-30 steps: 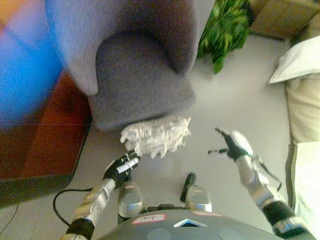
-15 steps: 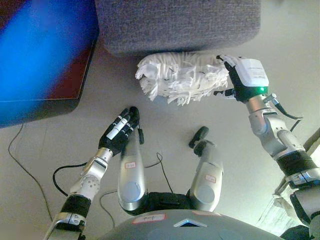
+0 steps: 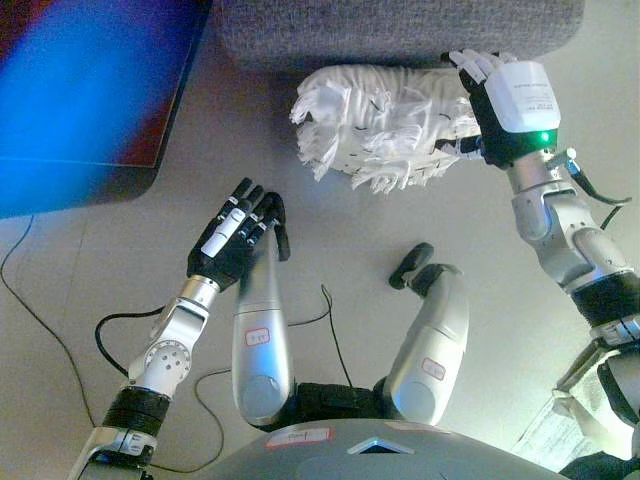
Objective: Pick up the pillow and put it on the sofa.
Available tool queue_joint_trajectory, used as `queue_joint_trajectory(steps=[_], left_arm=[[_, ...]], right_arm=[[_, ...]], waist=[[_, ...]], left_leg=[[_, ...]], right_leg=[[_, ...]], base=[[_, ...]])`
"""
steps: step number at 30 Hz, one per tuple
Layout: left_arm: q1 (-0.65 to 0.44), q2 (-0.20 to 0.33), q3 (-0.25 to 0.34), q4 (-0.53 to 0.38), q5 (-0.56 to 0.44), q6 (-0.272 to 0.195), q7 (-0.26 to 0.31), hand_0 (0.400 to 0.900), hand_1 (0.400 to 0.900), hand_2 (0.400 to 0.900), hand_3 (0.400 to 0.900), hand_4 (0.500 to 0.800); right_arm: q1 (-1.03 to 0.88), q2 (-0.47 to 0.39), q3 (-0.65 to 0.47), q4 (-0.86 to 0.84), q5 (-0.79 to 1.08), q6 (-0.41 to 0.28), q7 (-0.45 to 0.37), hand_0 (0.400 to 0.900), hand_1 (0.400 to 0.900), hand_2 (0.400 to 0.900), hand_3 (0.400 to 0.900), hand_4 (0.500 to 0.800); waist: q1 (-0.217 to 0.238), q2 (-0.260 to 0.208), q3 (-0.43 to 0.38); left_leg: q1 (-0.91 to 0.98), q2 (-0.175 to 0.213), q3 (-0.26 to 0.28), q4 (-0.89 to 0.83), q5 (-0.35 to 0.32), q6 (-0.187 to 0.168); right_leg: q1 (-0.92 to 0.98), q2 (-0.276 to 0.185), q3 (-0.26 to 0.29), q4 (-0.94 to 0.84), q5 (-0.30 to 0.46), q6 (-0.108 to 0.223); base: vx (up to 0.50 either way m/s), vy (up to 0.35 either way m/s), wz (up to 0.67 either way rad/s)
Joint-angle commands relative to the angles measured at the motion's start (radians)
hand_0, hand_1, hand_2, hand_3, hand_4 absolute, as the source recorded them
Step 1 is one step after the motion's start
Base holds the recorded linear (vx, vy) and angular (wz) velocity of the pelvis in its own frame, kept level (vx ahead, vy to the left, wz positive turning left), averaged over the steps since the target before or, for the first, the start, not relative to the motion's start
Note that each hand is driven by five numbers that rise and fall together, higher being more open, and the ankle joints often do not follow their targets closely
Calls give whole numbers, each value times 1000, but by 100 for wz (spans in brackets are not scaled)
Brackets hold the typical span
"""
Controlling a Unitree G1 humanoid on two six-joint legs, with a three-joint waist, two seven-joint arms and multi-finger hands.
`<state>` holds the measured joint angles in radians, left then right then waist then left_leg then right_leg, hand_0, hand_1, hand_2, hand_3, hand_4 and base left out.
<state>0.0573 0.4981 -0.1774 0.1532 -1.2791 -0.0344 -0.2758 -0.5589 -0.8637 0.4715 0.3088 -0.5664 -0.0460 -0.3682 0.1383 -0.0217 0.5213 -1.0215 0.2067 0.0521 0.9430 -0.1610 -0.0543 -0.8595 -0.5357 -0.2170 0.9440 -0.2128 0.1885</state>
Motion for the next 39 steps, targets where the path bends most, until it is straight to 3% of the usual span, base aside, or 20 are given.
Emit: queue_joint_trajectory(steps=[1,8,15,23,28,36,39], left_arm=[[42,3,-29,-134,-57,-32,-40,900,900,900,900,800],[73,6,-23,-152,-76,-27,-68,900,900,900,900,800],[79,16,-21,-169,-80,-15,-51,900,900,900,900,800],[82,14,-35,-161,-83,-19,-54,900,900,900,900,800],[80,13,-44,-173,-91,-8,-42,900,900,900,900,800],[79,12,-66,-165,-93,-14,-51,900,900,900,900,800],[79,7,-80,-177,-85,-17,-41,900,900,900,900,800]], right_arm=[[-122,-79,1,12,2,10,-47,900,900,900,900,800],[-189,-61,41,92,-2,35,-19,900,900,900,900,800],[-270,-38,105,191,65,71,56,900,900,900,900,800],[-372,-3,173,320,85,158,50,900,900,900,900,800],[-415,19,215,372,145,218,176,900,900,900,900,800],[-491,58,252,487,171,326,219,900,900,900,900,800],[-522,81,267,549,187,397,324,900,900,900,900,800]], waist=[[30,41,-1],[55,51,-1],[80,58,-1],[102,75,-1],[114,85,-1],[137,94,-1],[148,99,-1]], left_leg=[[36,77,-50,160,-193,-19],[-35,72,-85,288,-229,-16],[-74,63,-115,349,-239,-20],[-84,58,-132,368,-235,-23],[-88,52,-141,377,-232,-24],[-79,45,-158,387,-230,-22],[-74,40,-162,387,-231,-19]], right_leg=[[-124,18,-14,124,-9,-52],[-193,5,15,241,-57,-61],[-229,-6,32,301,-80,-63],[-236,-15,35,317,-83,-64],[-239,-18,41,330,-89,-67],[-221,-20,38,332,-90,-69],[-214,-22,37,328,-89,-72]], base=[[11,12,11],[26,9,8],[29,-13,7],[21,-5,4],[19,3,5],[27,-15,5],[17,-4,4]])
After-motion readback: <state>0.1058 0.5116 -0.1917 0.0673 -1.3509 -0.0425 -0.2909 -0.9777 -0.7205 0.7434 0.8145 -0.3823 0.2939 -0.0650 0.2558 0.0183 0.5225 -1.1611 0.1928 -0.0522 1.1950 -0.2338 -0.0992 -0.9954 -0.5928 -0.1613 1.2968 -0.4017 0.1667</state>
